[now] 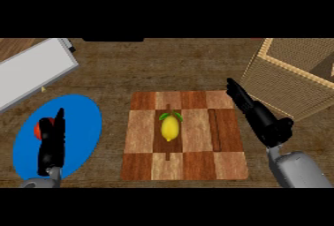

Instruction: Pick the lemon from the cutting board and place it in the basket

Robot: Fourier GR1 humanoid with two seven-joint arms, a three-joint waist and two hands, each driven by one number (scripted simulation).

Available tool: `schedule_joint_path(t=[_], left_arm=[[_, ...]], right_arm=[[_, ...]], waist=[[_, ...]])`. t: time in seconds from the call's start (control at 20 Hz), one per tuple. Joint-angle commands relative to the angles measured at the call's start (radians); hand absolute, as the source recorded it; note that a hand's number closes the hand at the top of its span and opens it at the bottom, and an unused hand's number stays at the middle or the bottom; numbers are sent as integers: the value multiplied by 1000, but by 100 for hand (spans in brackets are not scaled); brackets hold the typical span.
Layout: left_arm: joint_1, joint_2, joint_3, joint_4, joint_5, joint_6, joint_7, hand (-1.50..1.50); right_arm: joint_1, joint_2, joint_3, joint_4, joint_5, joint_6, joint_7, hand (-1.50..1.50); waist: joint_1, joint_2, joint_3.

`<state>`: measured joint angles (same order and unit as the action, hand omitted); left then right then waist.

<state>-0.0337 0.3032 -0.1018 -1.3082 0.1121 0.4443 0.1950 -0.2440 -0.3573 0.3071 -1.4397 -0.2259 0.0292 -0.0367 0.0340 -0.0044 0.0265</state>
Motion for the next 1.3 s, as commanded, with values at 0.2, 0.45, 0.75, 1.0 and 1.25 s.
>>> schedule_joint_path(t=[0.2,0.45,0.75,1.0,1.25], left_arm=[[-151,121,-80,-202,5,-268,-146,0],[-195,100,-130,-238,44,-377,-203,0],[-169,103,-135,-248,42,-396,-214,0],[-188,120,-94,-222,59,-393,-190,0],[-150,128,-93,-230,61,-399,-194,0]], right_arm=[[-145,83,-21,-1,87,-168,89,150],[-220,339,259,51,326,-287,-55,-150],[-314,355,433,185,618,-675,243,-150],[-489,356,417,249,908,-647,591,-150],[-638,300,428,259,1011,-324,895,-150]], waist=[[-29,-2,-29],[11,9,-28],[-3,-3,-30],[-56,-24,-35],[-70,-35,-34]])
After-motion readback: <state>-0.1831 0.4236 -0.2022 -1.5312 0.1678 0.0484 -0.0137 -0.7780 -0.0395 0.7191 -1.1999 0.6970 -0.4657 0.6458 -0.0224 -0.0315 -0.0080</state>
